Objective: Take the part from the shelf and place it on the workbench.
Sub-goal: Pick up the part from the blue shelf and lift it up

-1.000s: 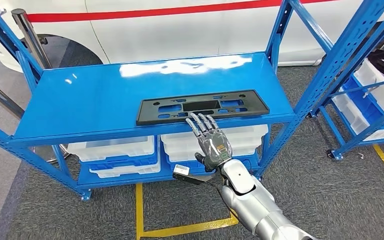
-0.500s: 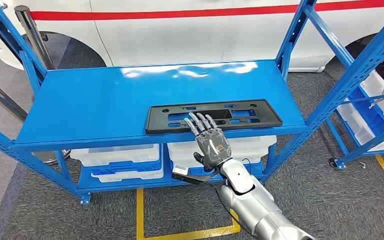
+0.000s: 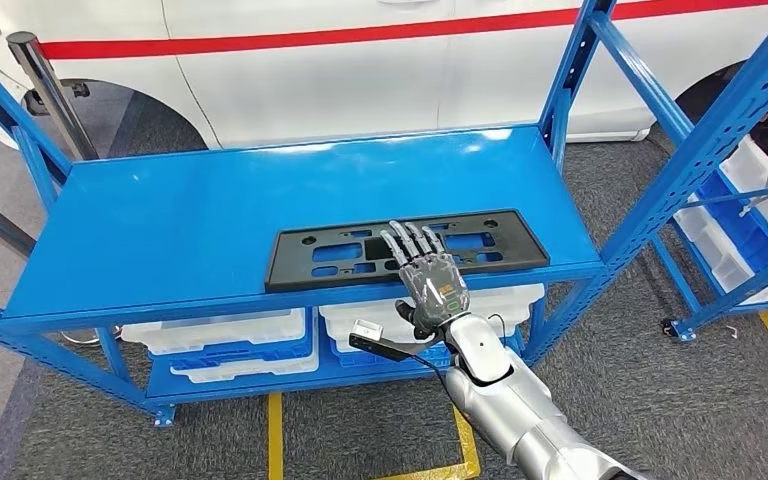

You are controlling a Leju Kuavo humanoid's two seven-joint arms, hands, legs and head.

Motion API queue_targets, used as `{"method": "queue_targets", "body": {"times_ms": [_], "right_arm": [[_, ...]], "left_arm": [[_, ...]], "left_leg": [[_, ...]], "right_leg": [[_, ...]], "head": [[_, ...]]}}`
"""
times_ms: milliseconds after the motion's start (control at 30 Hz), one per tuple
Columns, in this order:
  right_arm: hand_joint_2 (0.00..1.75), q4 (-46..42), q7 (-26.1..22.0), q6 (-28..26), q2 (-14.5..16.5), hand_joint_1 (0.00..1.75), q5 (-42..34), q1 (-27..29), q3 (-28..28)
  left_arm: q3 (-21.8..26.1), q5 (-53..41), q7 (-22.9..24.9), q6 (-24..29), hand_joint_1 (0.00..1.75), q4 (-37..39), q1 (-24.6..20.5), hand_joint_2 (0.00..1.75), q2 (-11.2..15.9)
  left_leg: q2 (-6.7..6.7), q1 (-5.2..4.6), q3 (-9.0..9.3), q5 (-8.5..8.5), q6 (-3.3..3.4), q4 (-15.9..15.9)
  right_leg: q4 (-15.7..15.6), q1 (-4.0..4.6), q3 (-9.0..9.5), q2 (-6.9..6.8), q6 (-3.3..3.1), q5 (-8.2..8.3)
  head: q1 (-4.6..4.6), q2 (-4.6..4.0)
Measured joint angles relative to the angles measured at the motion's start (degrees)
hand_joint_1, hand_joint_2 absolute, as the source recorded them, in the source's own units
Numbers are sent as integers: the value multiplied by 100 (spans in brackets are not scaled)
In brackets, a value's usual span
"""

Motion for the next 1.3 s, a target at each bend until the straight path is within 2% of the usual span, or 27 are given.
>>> {"method": "queue_targets", "body": {"times_ms": [33, 67, 167, 233, 267, 333, 367, 400, 433, 500, 533, 567, 633, 667, 767, 800, 1000, 1300], "right_arm": [[175, 4, 9, 3, 0, 0, 1, -8, 1], [175, 9, 23, 13, -1, 0, 5, -17, 1], [175, 30, 154, 102, -5, 0, 60, -42, 5], [175, 52, 295, 197, -16, 0, 118, -84, 8], [175, 70, 363, 247, -30, 0, 144, -110, 9], [175, 116, 448, 317, -68, 0, 172, -144, 9], [175, 138, 468, 333, -87, 0, 177, -149, 9], [175, 155, 474, 338, -103, 0, 175, -150, 9], [175, 168, 478, 341, -115, 0, 172, -153, 9], [175, 191, 475, 350, -132, 0, 164, -159, 9], [175, 201, 469, 355, -140, 0, 162, -166, 9], [175, 209, 461, 357, -144, 0, 161, -176, 10], [175, 219, 445, 360, -139, 0, 158, -197, 11], [175, 221, 441, 362, -134, 25, 156, -207, 11], [175, 236, 440, 436, -133, 145, 151, -237, 12], [175, 244, 443, 489, -134, 162, 146, -245, 13], [175, 332, 531, 725, -135, 166, 136, -293, 13], [175, 448, 558, 778, -135, 168, 135, -327, 13]], "left_arm": [[0, 0, 0, 0, 0, 1, -2, 0, 1], [0, 0, -1, 0, 0, 2, -10, 0, 2], [1, -2, -1, 1, 0, 3, -30, 0, 3], [3, -9, 1, 2, 0, 3, -17, 0, 3], [4, -16, 1, 2, 0, 3, -11, 0, 3], [4, -30, -7, 2, 0, 3, -9, 0, 2], [5, -33, -21, -6, 0, 3, -7, 0, 2], [5, -36, -44, -22, 0, 3, -2, 0, 3], [6, -39, -71, -44, 0, 3, 3, 0, 3], [7, -43, -121, -86, 0, 3, 10, 0, 2], [6, -44, -135, -98, 0, 3, 6, 0, 1], [6, -44, -143, -104, 0, 3, 1, 0, 1], [6, -44, -149, -109, 0, 3, -8, 0, 4], [6, -43, -153, -113, 0, 3, -12, 0, 7], [6, -27, -200, -137, 0, 3, -11, 0, 8], [9, -10, -221, -145, 0, 3, -9, 0, 8], [86, 82, -289, -167, 0, 3, -7, 0, 8], [138, 106, -293, -170, 0, 3, -4, 0, 8]], "left_leg": [[-1, -14, 139, 137, 31, -333], [-1, -29, 224, 184, 60, -538], [-4, -38, 285, 120, 136, -675], [-1, -11, 350, 117, 194, -744], [3, 2, 381, 111, 222, -766], [5, -2, 412, 78, 265, -766], [2, -4, 434, 55, 276, -762], [-2, -5, 471, 25, 281, -760], [-7, -6, 519, -10, 278, -757], [-15, -7, 626, -97, 255, -745], [-19, -17, 657, -138, 231, -728], [-21, -31, 669, -174, 212, -710], [-22, -56, 673, -206, 203, -695], [-20, -58, 680, -211, 211, -705], [-16, -52, 711, -211, 208, -748], [-15, -51, 717, -211, 204, -759], [-14, -37, 723, -210, 137, -776], [-15, -44, 718, -205, 125, -772]], "right_leg": [[5, 9, 30, 4, 25, -35], [6, 16, 40, 4, 55, -60], [-18, 21, 46, -6, 145, -100], [162, 19, -22, -15, 202, -210], [429, 16, -162, -18, 224, -331], [1180, 8, -608, -19, 251, -597], [1483, 3, -817, -19, 260, -650], [1585, -5, -932, -20, 263, -581], [1463, -11, -933, -21, 260, -397], [742, -13, -678, -24, 227, 113], [388, -2, -532, -24, 206, 273], [152, -1, -435, -21, 191, 351], [21, 6, -378, -8, 184, 334], [19, 3, -377, -3, 181, 330], [21, 20, -370, 0, 154, 304], [22, 22, -369, 1, 147, 300], [31, 35, -369, 1, 132, 292], [32, 28, -367, -4, 130, 297]], "head": [[0, 0], [1, 0], [1, 0], [2, 0], [3, 0], [2, 0], [3, 0], [2, 0], [2, 0], [4, 0], [4, 0], [3, 0], [-1, 0], [-2, 0], [0, 0], [0, 0], [-1, 0], [-1, 0]]}}
